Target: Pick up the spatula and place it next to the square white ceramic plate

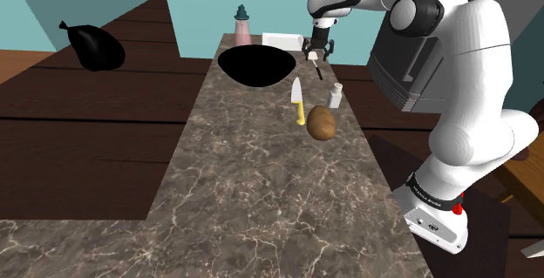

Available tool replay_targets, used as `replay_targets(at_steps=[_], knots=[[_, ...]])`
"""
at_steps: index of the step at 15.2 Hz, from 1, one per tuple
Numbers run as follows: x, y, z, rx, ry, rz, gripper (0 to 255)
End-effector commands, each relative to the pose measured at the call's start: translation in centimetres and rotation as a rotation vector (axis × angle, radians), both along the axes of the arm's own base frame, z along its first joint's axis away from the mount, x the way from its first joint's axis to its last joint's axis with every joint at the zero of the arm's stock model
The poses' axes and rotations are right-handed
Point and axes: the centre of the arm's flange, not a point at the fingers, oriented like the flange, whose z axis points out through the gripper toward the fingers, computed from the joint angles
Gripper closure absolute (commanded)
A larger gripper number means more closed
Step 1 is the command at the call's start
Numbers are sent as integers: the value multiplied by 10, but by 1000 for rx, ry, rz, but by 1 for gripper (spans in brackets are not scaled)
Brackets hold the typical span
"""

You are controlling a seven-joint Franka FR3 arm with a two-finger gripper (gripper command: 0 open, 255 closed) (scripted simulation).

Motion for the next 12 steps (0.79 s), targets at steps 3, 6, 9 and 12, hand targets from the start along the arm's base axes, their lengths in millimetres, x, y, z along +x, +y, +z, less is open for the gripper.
replay_targets(at_steps=[3, 6, 9, 12], knots=[[1, -1, 26, 0, 0, 0, 0], [2, -2, 50, 0, 0, 0, 0], [2, -2, 50, 0, 0, 0, 0], [2, -2, 50, 0, 0, 0, 0]])
